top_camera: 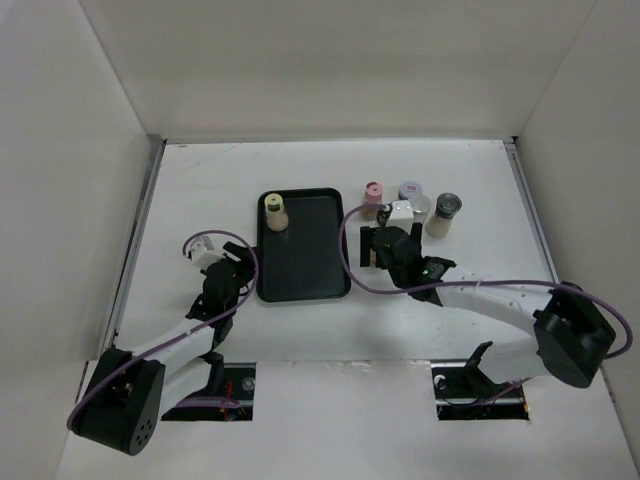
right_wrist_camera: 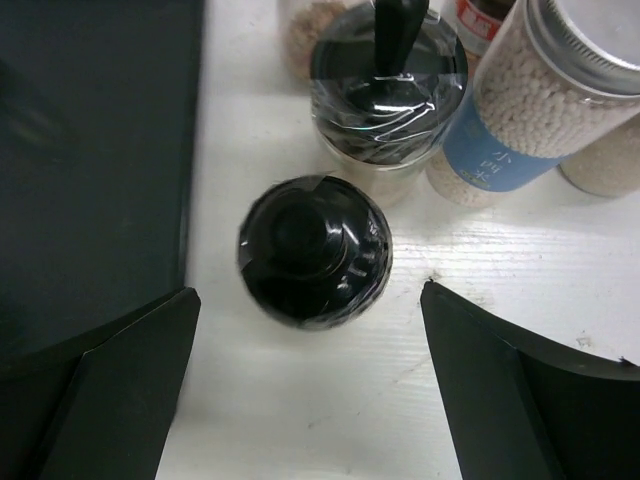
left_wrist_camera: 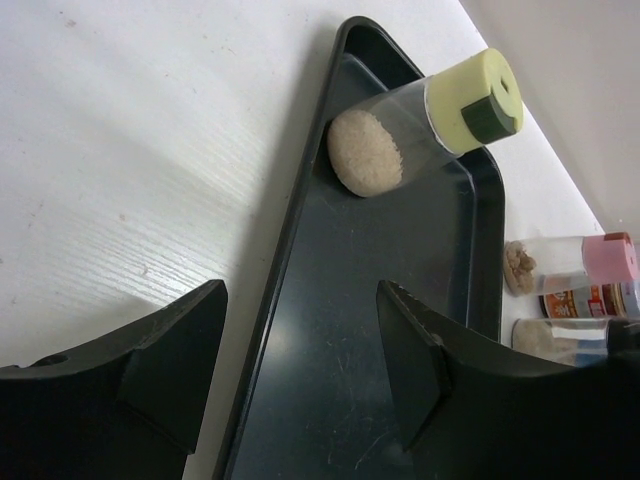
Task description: Organize the condiment bottles
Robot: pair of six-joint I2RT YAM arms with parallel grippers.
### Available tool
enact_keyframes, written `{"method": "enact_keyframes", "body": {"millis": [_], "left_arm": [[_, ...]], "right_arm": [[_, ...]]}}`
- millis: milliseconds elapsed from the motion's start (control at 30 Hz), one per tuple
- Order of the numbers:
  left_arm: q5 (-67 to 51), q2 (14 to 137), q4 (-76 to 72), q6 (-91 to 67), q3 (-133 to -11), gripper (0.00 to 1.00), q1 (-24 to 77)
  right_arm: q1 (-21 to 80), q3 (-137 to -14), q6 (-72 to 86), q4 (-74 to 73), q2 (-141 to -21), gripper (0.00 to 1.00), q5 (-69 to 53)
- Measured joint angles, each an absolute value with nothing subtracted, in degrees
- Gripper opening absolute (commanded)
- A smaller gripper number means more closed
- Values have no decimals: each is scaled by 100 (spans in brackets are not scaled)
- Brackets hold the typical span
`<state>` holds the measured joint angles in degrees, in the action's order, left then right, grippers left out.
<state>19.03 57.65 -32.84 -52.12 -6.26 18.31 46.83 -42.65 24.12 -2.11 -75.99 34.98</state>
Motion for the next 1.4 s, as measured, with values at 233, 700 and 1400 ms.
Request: {"method": "enact_keyframes", "body": {"millis": [233, 700, 1400], "left_arm": [[1793, 5756, -3297, -5210, -626, 60, 1800], [1743, 5798, -3330, -5210, -626, 60, 1800], [1732, 5861, -3411, -5207, -626, 60, 1765]], "right_arm": [[4414, -4348, 2351, 226, -8298, 84, 3518], [4429, -4222, 2220, 753, -8197, 53, 3616], [4880, -8326, 1721, 1173, -11629, 52, 3017]]}}
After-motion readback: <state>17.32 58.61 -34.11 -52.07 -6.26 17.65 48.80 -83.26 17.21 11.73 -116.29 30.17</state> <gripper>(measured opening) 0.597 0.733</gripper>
